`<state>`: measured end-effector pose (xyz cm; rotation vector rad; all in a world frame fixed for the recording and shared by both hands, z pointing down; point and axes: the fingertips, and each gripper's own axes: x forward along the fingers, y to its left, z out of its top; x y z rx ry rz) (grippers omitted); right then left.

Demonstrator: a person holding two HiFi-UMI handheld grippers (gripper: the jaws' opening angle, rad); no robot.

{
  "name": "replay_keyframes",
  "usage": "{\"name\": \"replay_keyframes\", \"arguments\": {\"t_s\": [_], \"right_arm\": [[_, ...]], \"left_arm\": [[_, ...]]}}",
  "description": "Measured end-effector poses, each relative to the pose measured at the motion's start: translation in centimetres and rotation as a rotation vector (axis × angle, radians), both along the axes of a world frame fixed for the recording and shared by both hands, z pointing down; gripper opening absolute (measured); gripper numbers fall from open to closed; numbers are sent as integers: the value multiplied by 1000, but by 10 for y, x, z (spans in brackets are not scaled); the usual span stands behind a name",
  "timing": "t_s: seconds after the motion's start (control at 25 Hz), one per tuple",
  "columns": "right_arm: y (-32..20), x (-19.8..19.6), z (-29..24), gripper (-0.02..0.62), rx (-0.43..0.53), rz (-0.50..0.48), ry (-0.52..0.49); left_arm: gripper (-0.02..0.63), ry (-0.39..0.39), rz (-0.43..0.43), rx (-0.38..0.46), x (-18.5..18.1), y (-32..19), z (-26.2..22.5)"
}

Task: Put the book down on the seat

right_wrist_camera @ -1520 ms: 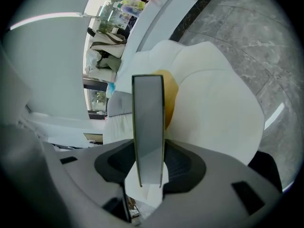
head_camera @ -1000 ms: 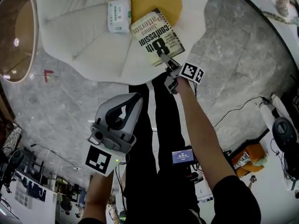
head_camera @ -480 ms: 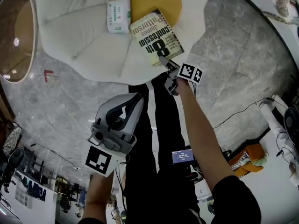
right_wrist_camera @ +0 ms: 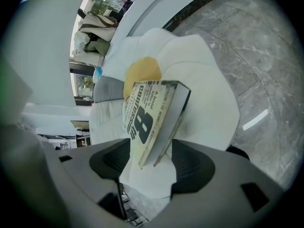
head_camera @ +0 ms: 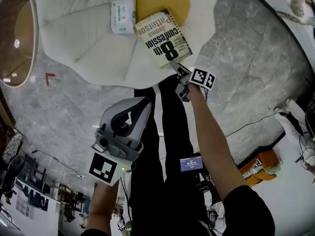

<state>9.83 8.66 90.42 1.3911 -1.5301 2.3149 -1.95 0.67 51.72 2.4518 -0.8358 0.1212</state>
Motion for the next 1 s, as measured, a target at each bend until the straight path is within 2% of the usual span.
{"name": "replay_keyframes", "arguments": {"t_s": [0.44, 0.76, 1.0], "right_arm": [[-2, 9, -13, 276, 2, -1, -3], [-11, 15, -50, 276, 17, 8, -17], [-27, 15, -90, 275, 49, 17, -40]], "left_arm": [[12, -4, -6, 12, 7, 1, -9], [12, 3, -19, 45, 8, -5, -49], [11, 7, -62, 34, -3, -12, -79]]}}
